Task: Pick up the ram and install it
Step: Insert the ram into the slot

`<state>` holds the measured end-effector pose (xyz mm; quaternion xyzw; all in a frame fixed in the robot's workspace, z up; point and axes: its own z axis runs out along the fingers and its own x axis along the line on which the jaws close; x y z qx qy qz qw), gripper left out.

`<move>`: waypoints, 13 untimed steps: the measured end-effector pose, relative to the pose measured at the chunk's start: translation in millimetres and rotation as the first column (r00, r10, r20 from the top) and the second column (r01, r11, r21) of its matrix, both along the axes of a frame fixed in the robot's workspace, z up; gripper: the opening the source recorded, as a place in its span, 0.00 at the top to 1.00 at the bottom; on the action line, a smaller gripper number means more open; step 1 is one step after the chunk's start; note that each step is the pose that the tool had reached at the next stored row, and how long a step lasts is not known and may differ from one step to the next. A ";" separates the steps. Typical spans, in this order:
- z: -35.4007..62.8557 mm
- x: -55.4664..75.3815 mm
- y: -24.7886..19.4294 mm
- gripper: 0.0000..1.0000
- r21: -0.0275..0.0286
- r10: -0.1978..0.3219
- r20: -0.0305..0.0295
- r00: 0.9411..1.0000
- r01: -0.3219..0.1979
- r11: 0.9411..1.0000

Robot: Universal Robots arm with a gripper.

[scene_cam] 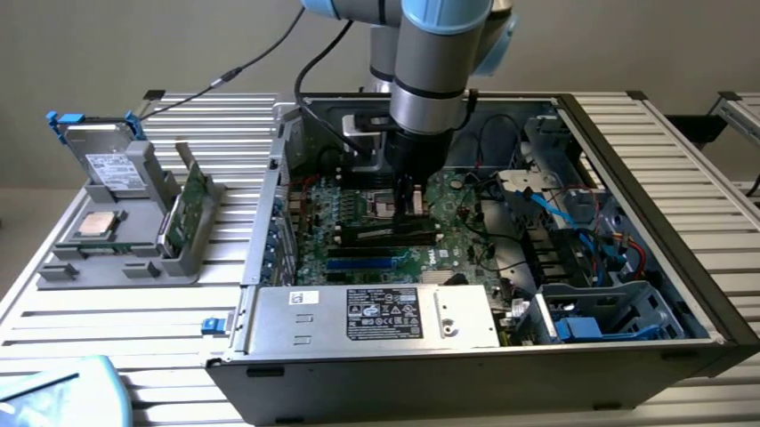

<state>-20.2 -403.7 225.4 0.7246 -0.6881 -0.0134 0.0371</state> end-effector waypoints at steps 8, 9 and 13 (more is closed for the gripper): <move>2.6 0.2 0.0 0.86 -0.004 0.000 -0.005 1.000 0.000 1.000; 3.6 0.3 -0.1 0.86 -0.004 0.000 -0.008 1.000 0.000 1.000; 9.4 1.2 0.0 0.86 -0.005 0.000 -0.027 1.000 0.000 1.000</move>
